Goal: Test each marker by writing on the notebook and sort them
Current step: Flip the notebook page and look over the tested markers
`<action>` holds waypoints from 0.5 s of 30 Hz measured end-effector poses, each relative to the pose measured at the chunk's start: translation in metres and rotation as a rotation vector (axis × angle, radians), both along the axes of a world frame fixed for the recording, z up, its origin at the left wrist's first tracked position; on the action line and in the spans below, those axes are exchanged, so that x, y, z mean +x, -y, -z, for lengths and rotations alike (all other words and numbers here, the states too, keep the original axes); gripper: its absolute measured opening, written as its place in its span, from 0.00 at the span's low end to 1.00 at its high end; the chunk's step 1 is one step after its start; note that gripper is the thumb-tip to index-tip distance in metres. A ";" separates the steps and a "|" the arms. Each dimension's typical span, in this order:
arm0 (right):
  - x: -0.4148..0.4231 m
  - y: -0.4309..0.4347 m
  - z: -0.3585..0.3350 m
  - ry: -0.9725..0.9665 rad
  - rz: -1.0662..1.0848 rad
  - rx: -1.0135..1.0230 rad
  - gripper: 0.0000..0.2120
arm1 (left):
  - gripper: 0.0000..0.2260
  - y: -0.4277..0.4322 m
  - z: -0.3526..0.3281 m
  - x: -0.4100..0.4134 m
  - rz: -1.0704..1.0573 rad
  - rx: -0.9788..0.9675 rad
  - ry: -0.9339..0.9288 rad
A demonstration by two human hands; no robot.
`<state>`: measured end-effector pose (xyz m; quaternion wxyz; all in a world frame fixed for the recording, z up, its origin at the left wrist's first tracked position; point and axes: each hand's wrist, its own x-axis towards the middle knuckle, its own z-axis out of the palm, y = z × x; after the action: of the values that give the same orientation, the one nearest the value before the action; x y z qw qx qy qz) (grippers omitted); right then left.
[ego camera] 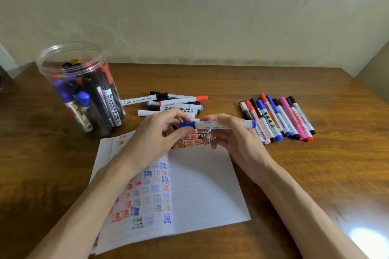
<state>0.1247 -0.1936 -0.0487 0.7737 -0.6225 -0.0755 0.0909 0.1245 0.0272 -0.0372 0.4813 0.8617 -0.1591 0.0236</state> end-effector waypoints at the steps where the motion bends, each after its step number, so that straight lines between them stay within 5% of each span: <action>1: 0.001 0.001 0.000 -0.010 0.010 -0.020 0.14 | 0.07 0.000 0.000 0.000 -0.002 0.001 0.002; 15: 0.006 0.025 -0.003 0.316 0.044 -0.509 0.09 | 0.09 -0.003 -0.001 0.001 -0.055 0.048 0.077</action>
<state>0.1307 -0.2181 -0.0457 0.5732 -0.8043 -0.1564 -0.0079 0.1254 0.0302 -0.0358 0.4533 0.8754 -0.1542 0.0663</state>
